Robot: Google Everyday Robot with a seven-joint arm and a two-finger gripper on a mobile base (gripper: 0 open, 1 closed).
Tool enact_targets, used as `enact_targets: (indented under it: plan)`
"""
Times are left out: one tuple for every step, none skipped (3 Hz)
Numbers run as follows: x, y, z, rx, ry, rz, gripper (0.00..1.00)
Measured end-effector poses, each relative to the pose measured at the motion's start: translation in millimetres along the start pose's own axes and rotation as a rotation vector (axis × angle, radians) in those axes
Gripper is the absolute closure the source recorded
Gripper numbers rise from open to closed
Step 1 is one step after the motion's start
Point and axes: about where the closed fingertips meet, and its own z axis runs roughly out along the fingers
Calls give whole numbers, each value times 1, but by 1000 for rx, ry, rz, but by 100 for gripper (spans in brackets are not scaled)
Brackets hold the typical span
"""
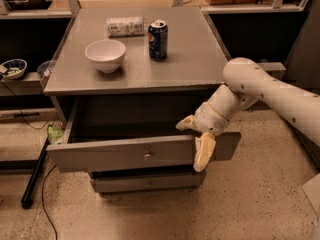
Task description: Open top drawer
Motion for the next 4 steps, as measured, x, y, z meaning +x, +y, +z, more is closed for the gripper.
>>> enact_targets:
  plan:
    - [21, 13, 5, -53, -15, 34, 0]
    - [21, 13, 5, -53, -15, 34, 0]
    - [16, 20, 2, -58, -33, 16, 0]
    - [6, 31, -2, -70, -61, -17, 0]
